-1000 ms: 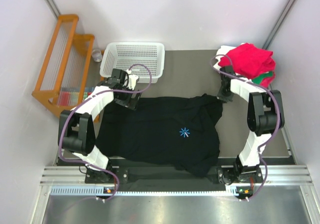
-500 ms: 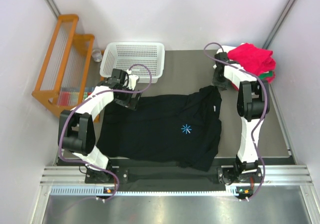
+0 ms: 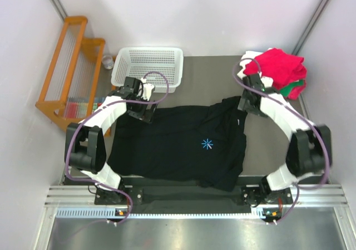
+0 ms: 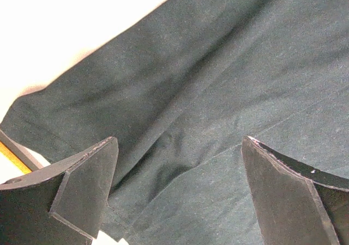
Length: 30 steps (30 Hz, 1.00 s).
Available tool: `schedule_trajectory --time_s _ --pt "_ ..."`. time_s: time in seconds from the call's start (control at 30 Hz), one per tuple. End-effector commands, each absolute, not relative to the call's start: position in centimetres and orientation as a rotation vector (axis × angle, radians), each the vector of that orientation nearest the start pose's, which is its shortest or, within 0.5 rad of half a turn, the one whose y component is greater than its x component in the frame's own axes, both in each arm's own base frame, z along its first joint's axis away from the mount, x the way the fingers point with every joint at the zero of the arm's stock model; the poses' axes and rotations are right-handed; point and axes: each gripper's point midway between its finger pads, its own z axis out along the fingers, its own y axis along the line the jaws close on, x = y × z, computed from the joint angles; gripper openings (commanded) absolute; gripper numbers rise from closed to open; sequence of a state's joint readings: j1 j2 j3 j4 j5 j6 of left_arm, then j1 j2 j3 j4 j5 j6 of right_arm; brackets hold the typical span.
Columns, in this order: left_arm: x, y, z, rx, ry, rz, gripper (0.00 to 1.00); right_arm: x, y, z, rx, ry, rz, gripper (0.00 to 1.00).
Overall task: Fold and stack the t-shirts
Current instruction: Fold the tshirt
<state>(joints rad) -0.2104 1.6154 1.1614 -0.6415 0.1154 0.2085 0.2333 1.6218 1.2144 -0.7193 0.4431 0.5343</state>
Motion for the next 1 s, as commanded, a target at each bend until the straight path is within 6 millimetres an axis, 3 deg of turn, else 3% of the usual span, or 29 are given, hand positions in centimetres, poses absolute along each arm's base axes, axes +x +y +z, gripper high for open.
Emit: schedule_trajectory --time_s 0.0,0.07,0.1,0.2,0.3,0.53,0.63,0.77,0.83,0.97 --pt "35.1 -8.9 8.7 0.598 2.582 -0.170 0.99 30.7 4.1 10.0 0.538 2.501 -0.197 0.78" --pt "35.1 -8.9 8.7 0.598 2.581 -0.168 0.99 28.8 5.5 9.9 0.512 2.510 -0.118 0.76" --pt "35.2 -8.9 8.7 0.597 2.583 -0.166 0.99 26.7 6.7 8.3 0.462 2.575 -0.088 0.76" --pt "35.3 -9.0 8.8 0.597 2.583 -0.172 0.99 23.8 8.4 6.5 0.423 2.656 -0.011 0.75" --pt "35.4 -9.0 9.0 0.593 2.580 -0.175 0.99 22.1 10.1 5.1 0.378 2.701 0.038 0.74" --pt "35.3 -8.9 8.8 0.591 2.590 -0.163 0.99 22.0 10.7 3.8 0.373 2.714 0.068 0.68" --pt "35.2 -8.8 8.7 0.592 2.590 -0.158 0.99 22.5 10.5 3.4 0.356 2.714 0.031 0.54" --pt "35.2 -8.9 8.8 0.593 2.588 -0.162 0.99 22.5 10.1 3.0 0.374 2.727 -0.014 0.20" --pt "35.2 -8.9 8.9 0.594 2.587 -0.162 0.99 22.0 9.9 2.9 0.414 2.738 -0.034 0.14" --pt "35.2 -8.9 9.0 0.599 2.584 -0.162 0.99 20.2 8.1 3.8 0.483 2.727 -0.109 0.14"
